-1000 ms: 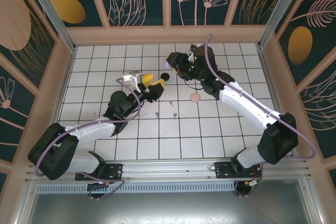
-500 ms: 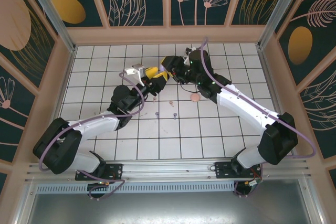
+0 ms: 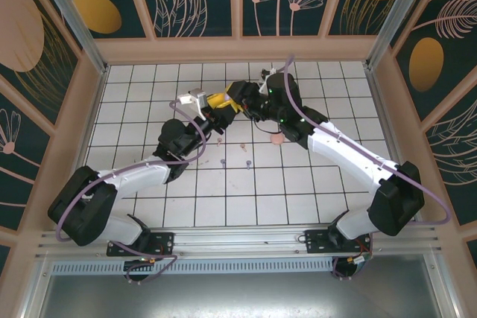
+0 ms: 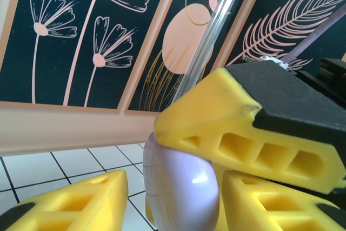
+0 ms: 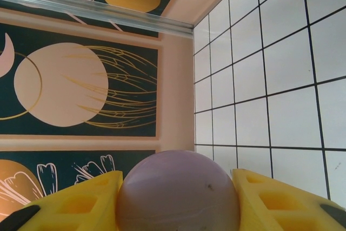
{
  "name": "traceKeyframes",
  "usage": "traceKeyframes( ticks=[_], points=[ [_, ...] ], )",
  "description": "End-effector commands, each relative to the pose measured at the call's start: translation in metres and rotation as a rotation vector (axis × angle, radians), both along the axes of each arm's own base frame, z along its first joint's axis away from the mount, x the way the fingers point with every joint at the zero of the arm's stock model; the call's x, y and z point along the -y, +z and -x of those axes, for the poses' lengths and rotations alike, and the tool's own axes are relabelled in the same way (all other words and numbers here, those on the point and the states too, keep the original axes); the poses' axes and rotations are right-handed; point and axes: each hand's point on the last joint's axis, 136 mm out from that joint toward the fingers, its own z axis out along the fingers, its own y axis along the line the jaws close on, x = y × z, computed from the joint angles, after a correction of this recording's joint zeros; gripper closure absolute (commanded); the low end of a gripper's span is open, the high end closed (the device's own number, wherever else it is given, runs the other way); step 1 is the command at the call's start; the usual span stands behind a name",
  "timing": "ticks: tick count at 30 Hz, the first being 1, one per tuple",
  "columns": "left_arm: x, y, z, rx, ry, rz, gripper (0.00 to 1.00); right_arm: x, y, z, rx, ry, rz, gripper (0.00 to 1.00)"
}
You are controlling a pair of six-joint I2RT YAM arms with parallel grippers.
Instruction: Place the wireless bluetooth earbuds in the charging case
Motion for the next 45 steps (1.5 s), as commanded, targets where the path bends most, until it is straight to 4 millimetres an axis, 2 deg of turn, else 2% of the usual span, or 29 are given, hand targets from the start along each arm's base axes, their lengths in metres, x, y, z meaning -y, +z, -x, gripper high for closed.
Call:
traceKeyframes(
  ticks=[1,10,17,19,21,23,25,30,35,39,41,45],
  points=[
    [0.005,0.018,0.002,0.059,-0.014,0.024,0.53,0.001,0.021,0.007,0.048,0.003,-0.052,0.71],
    [0.006,0.017,0.002,0.060,-0.023,0.024,0.69,0.002,0.023,0.007,0.050,-0.002,-0.057,0.71],
    [0.007,0.017,0.002,0.058,-0.030,0.027,0.87,0.001,0.027,0.007,0.055,-0.001,-0.069,0.71],
    [0.007,0.018,0.003,0.057,-0.032,0.031,0.89,0.001,0.030,0.007,0.060,-0.002,-0.075,0.69],
    [0.007,0.017,0.003,0.053,-0.035,0.035,0.93,0.002,0.034,0.006,0.068,-0.005,-0.079,0.59],
    [0.007,0.018,0.003,0.049,-0.037,0.043,0.97,0.007,0.041,0.003,0.088,-0.030,-0.078,0.33],
    [0.006,0.017,0.003,0.042,-0.036,0.048,0.99,0.022,0.052,-0.003,0.125,-0.085,-0.070,0.20],
    [0.005,0.012,0.004,0.016,-0.029,0.018,1.00,0.065,0.074,-0.003,0.235,-0.175,0.015,0.15],
    [0.014,0.004,0.007,0.014,-0.065,-0.119,1.00,0.104,0.051,0.001,0.324,-0.189,0.225,0.15],
    [0.023,-0.003,0.011,0.021,-0.120,-0.247,1.00,0.118,0.025,0.012,0.452,-0.084,0.351,0.15],
    [0.027,-0.007,0.013,0.014,-0.163,-0.286,1.00,0.123,0.012,0.017,0.492,-0.044,0.391,0.15],
    [0.031,-0.010,0.018,-0.010,-0.287,-0.299,1.00,0.116,-0.004,0.039,0.638,0.102,0.423,0.14]
  ],
)
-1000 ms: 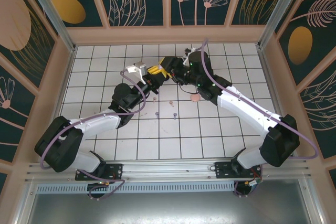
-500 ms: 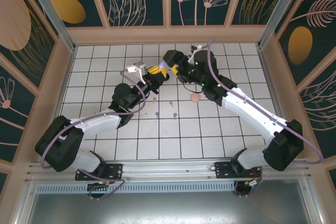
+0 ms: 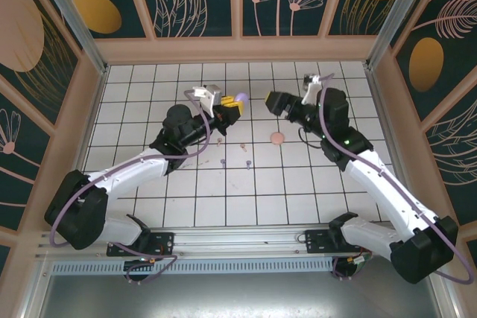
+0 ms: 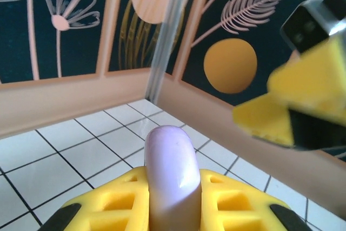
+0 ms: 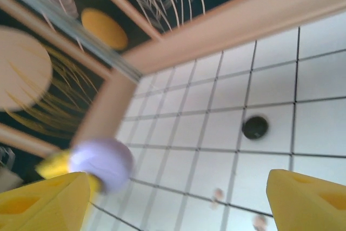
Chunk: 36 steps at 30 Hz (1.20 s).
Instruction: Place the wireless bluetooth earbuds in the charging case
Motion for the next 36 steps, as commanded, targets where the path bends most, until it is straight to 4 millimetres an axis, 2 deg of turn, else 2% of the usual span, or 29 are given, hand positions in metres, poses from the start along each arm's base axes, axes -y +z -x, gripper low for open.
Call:
traceKeyframes(
  ticks=[1,9,16,17,19,30,36],
  points=[
    [0.006,-0.002,0.012,-0.022,-0.150,-0.045,1.00,-0.014,0.003,0.027,0.187,0.207,0.086,0.14],
    [0.018,-0.005,0.021,-0.094,-0.342,-0.061,1.00,-0.024,-0.004,0.047,0.238,0.349,0.078,0.15],
    [0.026,-0.014,0.032,-0.154,-0.447,-0.061,1.00,-0.032,-0.005,0.039,0.233,0.366,0.066,0.16],
    [0.027,-0.004,0.031,-0.131,-0.455,-0.051,1.00,-0.032,-0.005,0.037,0.230,0.367,0.066,0.16],
    [0.028,-0.001,0.033,-0.128,-0.468,-0.044,1.00,-0.034,-0.006,0.035,0.229,0.370,0.066,0.16],
    [0.031,0.003,0.042,-0.135,-0.536,-0.028,1.00,-0.037,-0.008,0.017,0.218,0.337,0.076,0.19],
    [0.030,0.002,0.047,-0.142,-0.562,-0.029,1.00,-0.028,-0.015,0.004,0.196,0.292,0.082,0.22]
  ],
)
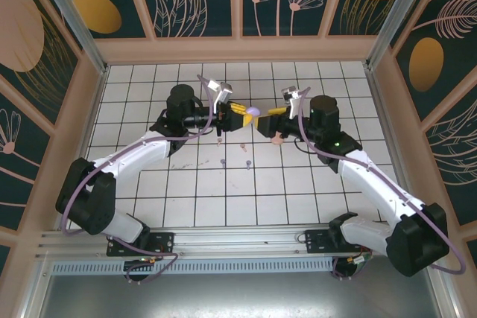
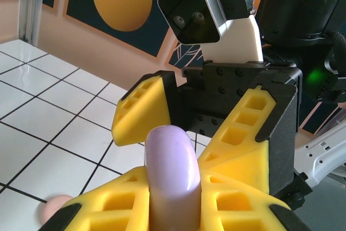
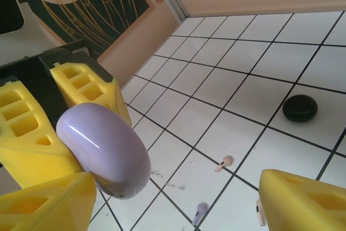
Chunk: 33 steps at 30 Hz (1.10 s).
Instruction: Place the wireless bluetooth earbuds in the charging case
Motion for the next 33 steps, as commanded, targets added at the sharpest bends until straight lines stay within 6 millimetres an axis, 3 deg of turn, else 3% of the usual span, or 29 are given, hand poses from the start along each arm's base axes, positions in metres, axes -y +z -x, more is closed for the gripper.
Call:
traceKeyframes(
  ticks=[1,9,22,33],
  points=[
    [0.003,0.012,0.011,0.019,-0.075,0.027,1.00,0.009,0.017,-0.019,0.059,-0.056,-0.020,0.22],
    [0.001,0.014,0.017,0.026,-0.091,0.034,1.00,0.026,-0.002,-0.031,-0.004,-0.107,-0.035,0.25],
    [0.002,0.014,0.015,0.031,-0.085,0.040,1.00,0.023,0.017,0.016,0.022,0.030,-0.078,0.26],
    [0.003,0.021,0.014,0.035,-0.085,0.045,1.00,0.011,0.015,0.011,0.023,0.088,-0.092,0.45]
  ],
)
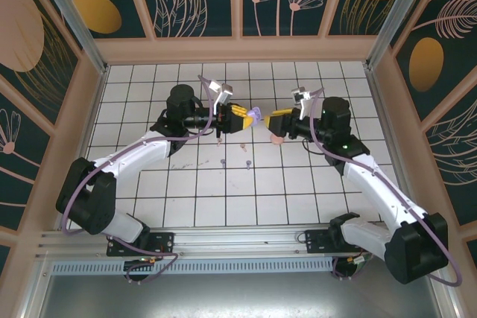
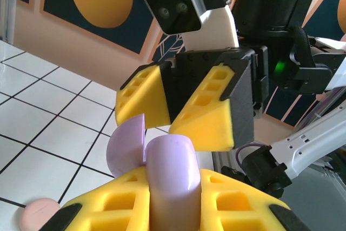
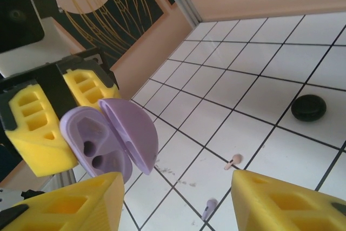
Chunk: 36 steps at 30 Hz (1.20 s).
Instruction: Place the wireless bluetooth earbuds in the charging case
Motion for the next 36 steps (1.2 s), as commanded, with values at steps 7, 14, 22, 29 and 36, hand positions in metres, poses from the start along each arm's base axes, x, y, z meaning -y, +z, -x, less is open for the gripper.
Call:
traceKeyframes(
  ticks=[7,14,22,29,36],
  points=[
    [0.001,0.019,0.002,0.041,-0.016,0.033,1.00,-0.014,0.013,-0.001,0.044,0.053,-0.027,0.46],
    [0.002,0.021,0.003,0.041,-0.021,0.036,1.00,-0.021,0.013,-0.005,0.046,0.053,-0.023,0.49],
    [0.002,0.020,0.003,0.039,-0.022,0.034,1.00,-0.023,0.018,-0.013,0.055,0.037,-0.027,0.53],
    [0.001,0.021,0.004,0.040,-0.023,0.034,1.00,-0.024,0.019,-0.018,0.054,0.029,-0.028,0.56],
    [0.002,0.021,0.005,0.040,-0.027,0.035,1.00,-0.028,0.019,-0.021,0.052,0.031,-0.030,0.59]
  ],
)
